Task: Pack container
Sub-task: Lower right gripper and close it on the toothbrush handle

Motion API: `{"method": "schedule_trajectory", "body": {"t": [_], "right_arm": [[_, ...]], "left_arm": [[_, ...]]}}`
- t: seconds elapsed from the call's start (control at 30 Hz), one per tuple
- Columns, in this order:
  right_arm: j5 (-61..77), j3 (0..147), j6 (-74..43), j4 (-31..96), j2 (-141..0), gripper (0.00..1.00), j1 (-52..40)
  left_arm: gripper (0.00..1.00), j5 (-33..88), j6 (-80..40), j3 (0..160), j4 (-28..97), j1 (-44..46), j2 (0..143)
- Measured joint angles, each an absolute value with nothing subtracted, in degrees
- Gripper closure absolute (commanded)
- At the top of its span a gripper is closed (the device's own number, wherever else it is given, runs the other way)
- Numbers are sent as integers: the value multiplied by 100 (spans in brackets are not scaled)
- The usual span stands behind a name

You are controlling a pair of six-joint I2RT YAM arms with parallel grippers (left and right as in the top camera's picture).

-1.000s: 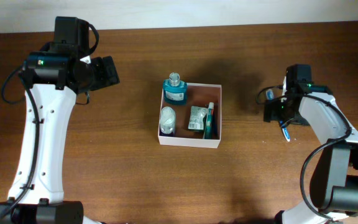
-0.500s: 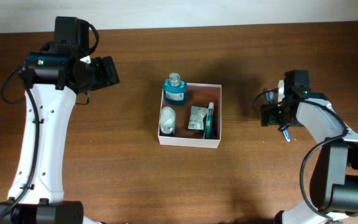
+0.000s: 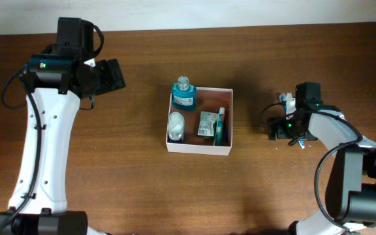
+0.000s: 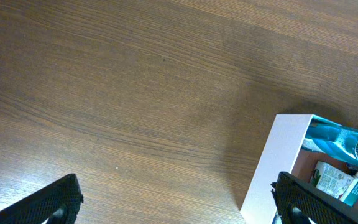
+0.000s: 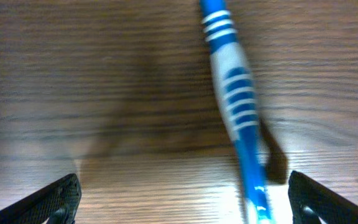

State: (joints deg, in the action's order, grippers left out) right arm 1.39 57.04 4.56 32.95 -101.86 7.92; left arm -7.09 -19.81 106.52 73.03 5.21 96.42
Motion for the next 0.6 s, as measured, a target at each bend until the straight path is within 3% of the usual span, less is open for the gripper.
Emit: {"method": "schedule_trajectory", "body": {"t": [0.6], "right_arm": [[904,5721,419,3435,-10130,1,792]], "left_arm": [[0,-709,-1981,10652,7303,521,9642]]}}
